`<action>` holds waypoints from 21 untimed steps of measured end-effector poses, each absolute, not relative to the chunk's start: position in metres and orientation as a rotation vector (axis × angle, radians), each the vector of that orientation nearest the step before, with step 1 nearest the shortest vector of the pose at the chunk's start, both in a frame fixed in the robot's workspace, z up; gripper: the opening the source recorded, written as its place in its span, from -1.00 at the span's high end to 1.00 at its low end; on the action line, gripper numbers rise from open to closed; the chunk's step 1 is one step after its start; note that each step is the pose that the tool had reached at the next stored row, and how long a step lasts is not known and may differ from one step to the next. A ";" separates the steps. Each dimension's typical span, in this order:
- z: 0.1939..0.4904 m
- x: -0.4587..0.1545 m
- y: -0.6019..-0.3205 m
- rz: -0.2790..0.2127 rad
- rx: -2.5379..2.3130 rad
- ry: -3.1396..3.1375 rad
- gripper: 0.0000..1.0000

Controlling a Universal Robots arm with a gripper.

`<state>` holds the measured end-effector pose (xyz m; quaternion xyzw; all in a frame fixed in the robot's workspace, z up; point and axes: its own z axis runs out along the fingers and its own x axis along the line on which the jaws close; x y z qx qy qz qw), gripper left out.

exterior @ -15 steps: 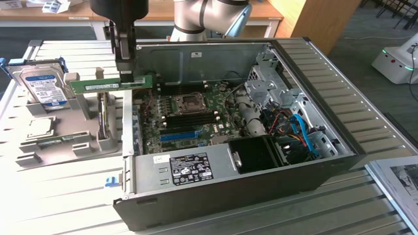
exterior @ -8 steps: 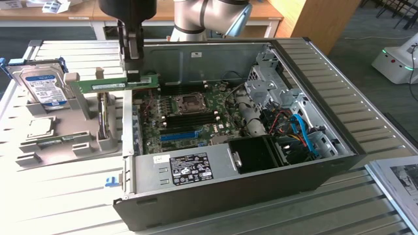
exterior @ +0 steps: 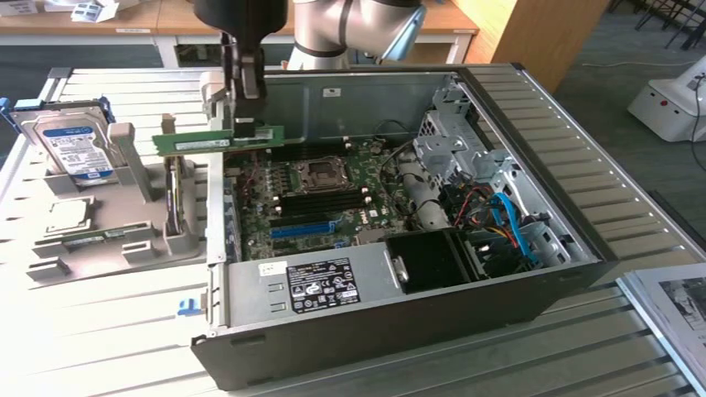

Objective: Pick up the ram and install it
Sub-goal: 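Pick up the ram and move it above insertion slot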

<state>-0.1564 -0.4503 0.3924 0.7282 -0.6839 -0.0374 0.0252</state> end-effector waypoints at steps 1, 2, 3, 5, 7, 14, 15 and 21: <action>0.392 -0.153 -0.450 -0.116 2.252 -2.115 0.76; 0.392 -0.150 -0.450 -0.116 2.252 -2.115 0.76; 0.392 -0.147 -0.450 -0.116 2.252 -2.114 0.76; 0.392 -0.140 -0.450 -0.116 2.252 -2.115 0.76; 0.392 -0.134 -0.450 -0.116 2.252 -2.115 0.76; 0.392 -0.109 -0.450 -0.116 2.252 -2.114 0.76; 0.392 -0.106 -0.450 -0.116 2.252 -2.115 0.76; 0.392 -0.085 -0.450 -0.116 2.252 -2.115 0.76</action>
